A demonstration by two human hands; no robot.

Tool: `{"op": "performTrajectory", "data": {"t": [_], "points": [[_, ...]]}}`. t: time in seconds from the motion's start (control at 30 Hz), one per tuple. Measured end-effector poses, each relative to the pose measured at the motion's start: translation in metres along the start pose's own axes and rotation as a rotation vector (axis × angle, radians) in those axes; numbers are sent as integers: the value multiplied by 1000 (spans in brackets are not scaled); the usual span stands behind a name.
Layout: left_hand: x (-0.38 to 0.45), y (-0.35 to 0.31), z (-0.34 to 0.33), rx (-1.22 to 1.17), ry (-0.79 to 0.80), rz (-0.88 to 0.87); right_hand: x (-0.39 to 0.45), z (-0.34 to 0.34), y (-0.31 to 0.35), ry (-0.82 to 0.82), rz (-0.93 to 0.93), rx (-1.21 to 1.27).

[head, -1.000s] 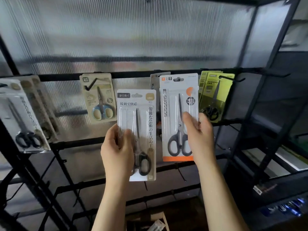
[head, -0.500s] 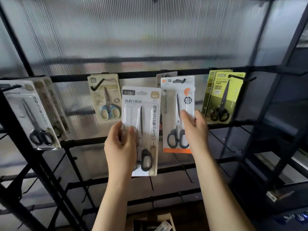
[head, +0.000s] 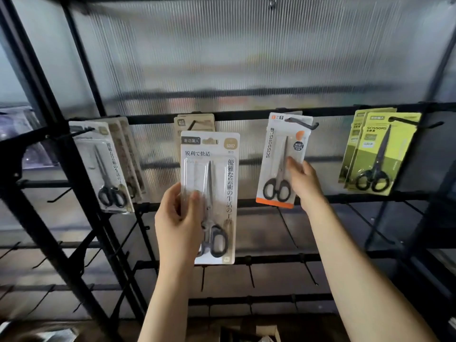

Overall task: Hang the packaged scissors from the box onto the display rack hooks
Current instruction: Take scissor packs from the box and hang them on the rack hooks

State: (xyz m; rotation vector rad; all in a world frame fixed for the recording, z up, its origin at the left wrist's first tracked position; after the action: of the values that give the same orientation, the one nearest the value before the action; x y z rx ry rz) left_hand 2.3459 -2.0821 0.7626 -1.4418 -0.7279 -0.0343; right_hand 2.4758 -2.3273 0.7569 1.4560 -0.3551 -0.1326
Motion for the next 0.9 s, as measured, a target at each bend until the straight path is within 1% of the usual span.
{"op": "performTrajectory", "data": {"t": [0.13, 0.23, 0.33, 0.43, 0.5, 0.67, 0.8, 0.9], "points": [[0, 0, 4, -28, -3, 24, 5, -1, 4, -26, -14, -51], [2, 1, 4, -26, 5, 19, -4, -3, 2, -97, 17, -248], [2, 1, 3, -47, 2, 18, -22, -8, -6, -254, 175, -411], [4, 3, 6, -65, -20, -5, -45, -21, -19, -319, 279, -535], [8, 1, 12, -77, -33, 1, -61, -33, -28, -354, 419, -599], [22, -8, 46, -74, -106, -37, -96, -68, -33, -301, 532, -615], [40, -6, 88, -55, -229, -43, -116, -101, -27, -227, 619, -615], [48, -7, 118, -73, -323, -54, -126, -124, -21, -163, 646, -611]]}}
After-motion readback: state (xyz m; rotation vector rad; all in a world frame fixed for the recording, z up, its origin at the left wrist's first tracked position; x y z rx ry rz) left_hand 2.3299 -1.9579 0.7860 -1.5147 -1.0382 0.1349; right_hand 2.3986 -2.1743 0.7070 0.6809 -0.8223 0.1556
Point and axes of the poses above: each hand's wrist, its own x-axis towards the middle knuckle, its own z-axis out of the back of the hand, y = z × x, the point moved 3 cm from there along x, towards the middle knuckle, and after that the axes turned 1 degree about y, right-handed, at the moved point
